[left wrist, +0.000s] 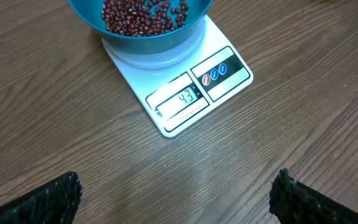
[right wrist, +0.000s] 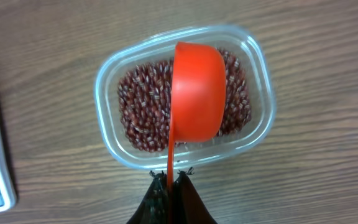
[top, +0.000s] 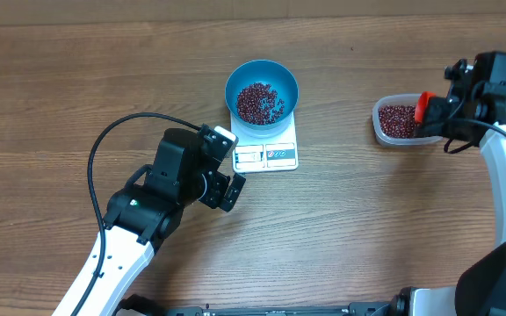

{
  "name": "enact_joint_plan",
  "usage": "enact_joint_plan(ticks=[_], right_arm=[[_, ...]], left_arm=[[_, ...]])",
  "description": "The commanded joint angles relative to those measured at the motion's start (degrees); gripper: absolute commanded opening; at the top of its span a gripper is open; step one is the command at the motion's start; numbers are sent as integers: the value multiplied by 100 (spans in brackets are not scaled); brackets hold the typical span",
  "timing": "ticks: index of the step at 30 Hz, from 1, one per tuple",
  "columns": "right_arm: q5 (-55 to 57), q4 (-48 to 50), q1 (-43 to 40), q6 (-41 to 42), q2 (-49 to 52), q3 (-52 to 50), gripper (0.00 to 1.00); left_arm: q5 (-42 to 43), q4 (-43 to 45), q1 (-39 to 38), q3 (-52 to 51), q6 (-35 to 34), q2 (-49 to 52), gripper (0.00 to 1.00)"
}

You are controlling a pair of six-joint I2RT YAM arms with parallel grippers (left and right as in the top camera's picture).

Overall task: Scoop item into bowl and weigh 150g on scale
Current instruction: 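Move the empty scoop back into the bean tub with the right gripper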

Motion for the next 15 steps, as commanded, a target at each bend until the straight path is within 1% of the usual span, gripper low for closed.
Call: enact_joint_plan(ticks=[1, 7, 12, 15], right_arm=[[26, 306, 11, 138, 17, -396, 4], [-142, 1095, 11, 337, 17, -1075, 4], [-625, 1552, 11, 343, 20, -1440, 4], [-960, 1720, 11, 501, 22, -1569, 4]], left_arm=[[-39, 0, 22, -28, -37, 31, 99], [-39, 2, 22, -28, -37, 31, 100], [-39, 2, 22, -28, -37, 31, 100], [-39, 2, 22, -28, -37, 31, 100]])
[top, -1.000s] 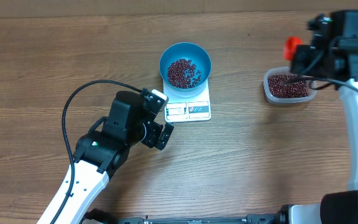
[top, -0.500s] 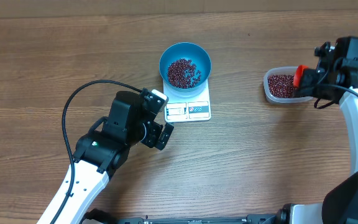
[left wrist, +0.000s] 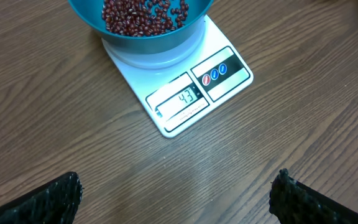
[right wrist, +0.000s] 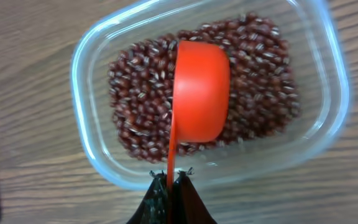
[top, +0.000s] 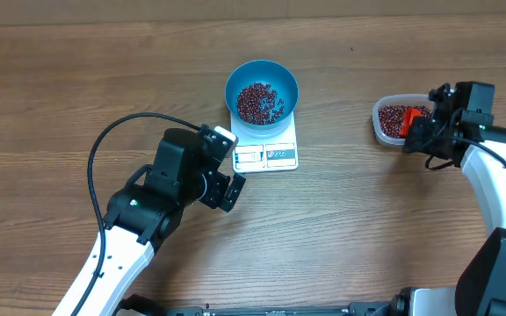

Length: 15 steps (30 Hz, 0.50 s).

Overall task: Scoop item into bowl and weigh 150g on scale
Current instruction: 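Move the empty scoop back into the bean tub with the right gripper, then scoop more beans from the tub and lift the scoop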

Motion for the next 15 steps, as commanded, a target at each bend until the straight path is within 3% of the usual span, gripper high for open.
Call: enact_joint_plan(ticks=[1, 15], right_arm=[[-568, 133, 9, 225, 24, -151, 4], [-1464, 337, -81, 1106, 470, -170, 4]], left_arm=[[-39, 2, 22, -28, -37, 31, 100], [-39, 2, 22, -28, -37, 31, 99]])
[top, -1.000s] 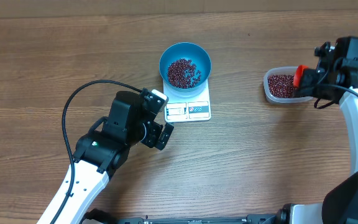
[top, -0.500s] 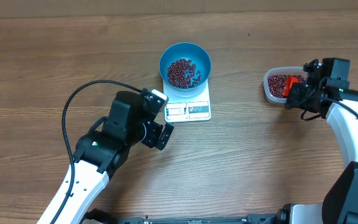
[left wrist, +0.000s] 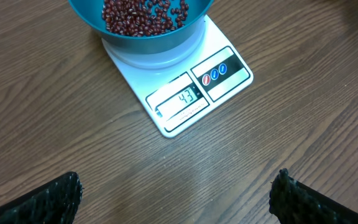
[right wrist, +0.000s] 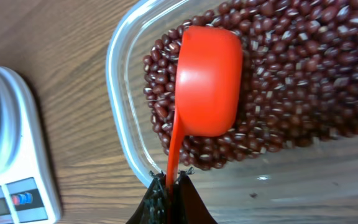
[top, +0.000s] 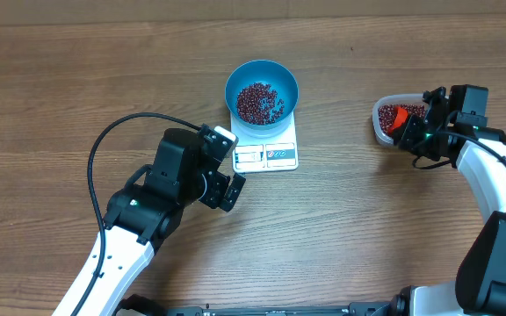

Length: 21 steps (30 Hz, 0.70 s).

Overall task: Scoop item into bowl and weigh 150g on scale
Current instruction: 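Scoop more beans from the tub and lift the scoop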

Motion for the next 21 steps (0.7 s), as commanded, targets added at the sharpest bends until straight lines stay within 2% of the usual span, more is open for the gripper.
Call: enact_joint_plan(ticks=[1, 12, 21], right_arm=[[-520, 31, -101, 378, 122, -72, 4], [-966, -326, -815, 647, 122, -76, 4], [-1008, -195, -813, 739, 337, -153, 4]], left_arm=[[-39, 2, 22, -28, -37, 31, 100], [-39, 2, 22, -28, -37, 31, 100], [-39, 2, 22, -28, -37, 31, 100]])
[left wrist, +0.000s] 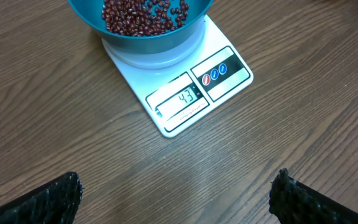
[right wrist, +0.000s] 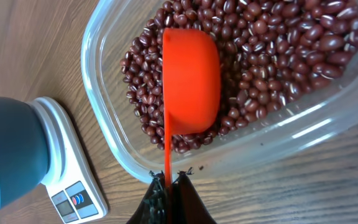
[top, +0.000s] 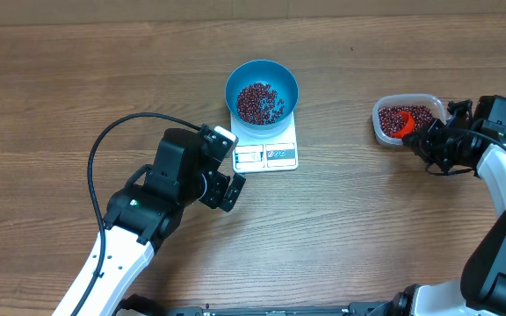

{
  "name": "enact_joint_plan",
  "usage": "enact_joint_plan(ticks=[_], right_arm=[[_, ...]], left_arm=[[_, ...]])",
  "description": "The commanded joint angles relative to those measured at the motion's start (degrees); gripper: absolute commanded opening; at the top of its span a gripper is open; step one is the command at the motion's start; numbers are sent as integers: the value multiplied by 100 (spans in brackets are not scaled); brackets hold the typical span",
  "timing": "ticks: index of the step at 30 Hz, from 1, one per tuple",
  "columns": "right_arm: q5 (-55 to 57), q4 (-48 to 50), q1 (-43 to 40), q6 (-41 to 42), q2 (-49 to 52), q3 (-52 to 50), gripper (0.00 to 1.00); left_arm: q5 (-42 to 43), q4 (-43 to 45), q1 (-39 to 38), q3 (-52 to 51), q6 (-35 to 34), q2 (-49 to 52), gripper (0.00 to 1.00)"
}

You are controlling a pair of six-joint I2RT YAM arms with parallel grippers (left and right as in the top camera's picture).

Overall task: Scoop item into bowl and weigh 150g on scale
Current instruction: 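Scoop more beans from the tub and lift the scoop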

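A blue bowl (top: pixel 262 90) with red beans (left wrist: pixel 143 14) stands on the white scale (left wrist: pixel 194 93), whose display reads 43. At the right a clear tub (right wrist: pixel 114 143) holds red beans (right wrist: pixel 272 56). My right gripper (right wrist: pixel 168 180) is shut on the thin handle of an orange scoop (right wrist: pixel 190 78); the scoop's cup lies down among the tub's beans, its rounded back facing the wrist camera. My left gripper (left wrist: pixel 176 194) hangs open over bare wood just in front of the scale, nothing between its fingers.
The left arm's black cable (top: pixel 112 140) loops over the table to the left of the scale. Wooden tabletop (top: pixel 367 219) lies between scale and tub and along the front.
The right arm has swung outward to the right of the tub. The scoop's cup now sits closer to the tub's near-left wall, deeper among the beans. The left arm has stayed still.
The scoop hung over the tub, back up, with the scale reading 43. Then it was lower over the beans, then resting on them near the tub's left side, and now it is pressed into them. The left gripper stayed open by the scale throughout.
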Motion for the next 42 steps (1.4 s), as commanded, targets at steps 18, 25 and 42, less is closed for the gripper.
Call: enact_joint_plan(ticks=[18, 25, 42], right_arm=[[-415, 306, 411, 101, 343, -96, 4], [-848, 313, 98, 94, 343, -94, 4], [-1742, 205, -944, -50, 343, -94, 4]], left_arm=[[-39, 2, 22, -28, -37, 31, 100], [-39, 2, 22, -28, -37, 31, 100], [-39, 2, 22, -28, -37, 31, 99]])
